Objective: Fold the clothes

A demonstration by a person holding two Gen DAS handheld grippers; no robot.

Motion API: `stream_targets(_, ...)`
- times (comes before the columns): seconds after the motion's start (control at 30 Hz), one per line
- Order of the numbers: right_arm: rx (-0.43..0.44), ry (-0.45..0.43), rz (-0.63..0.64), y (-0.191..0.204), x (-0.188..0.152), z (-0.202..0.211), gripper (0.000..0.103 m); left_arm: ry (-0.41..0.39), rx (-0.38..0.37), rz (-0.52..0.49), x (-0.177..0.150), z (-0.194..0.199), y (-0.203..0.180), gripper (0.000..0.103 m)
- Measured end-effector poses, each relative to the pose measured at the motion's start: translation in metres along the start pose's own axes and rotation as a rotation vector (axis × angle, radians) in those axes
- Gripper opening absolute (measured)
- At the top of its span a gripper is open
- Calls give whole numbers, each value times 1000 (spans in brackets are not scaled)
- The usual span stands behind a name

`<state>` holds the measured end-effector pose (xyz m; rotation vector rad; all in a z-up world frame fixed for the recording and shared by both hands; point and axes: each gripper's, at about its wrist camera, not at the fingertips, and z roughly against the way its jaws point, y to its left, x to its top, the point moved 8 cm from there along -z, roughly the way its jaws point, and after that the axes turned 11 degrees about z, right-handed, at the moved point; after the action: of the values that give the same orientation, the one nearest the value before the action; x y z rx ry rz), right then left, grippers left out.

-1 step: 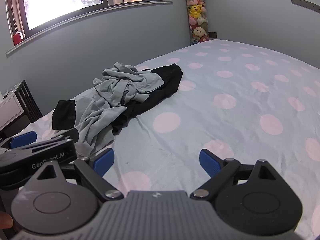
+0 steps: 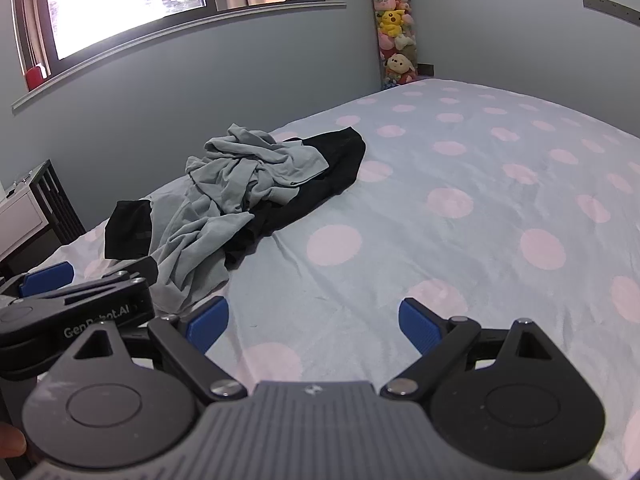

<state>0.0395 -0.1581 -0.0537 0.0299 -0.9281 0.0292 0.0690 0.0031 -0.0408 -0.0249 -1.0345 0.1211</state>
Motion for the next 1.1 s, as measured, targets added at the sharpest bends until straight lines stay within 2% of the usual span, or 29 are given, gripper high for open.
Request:
stream_targets(0.37,4,3,-6,0,-1,-3,93,12,-13,22,4,1,8,88)
stream_targets(1.1,12,-2,-18,1,-2,-6,93,15,10,7,-1,0,1,88)
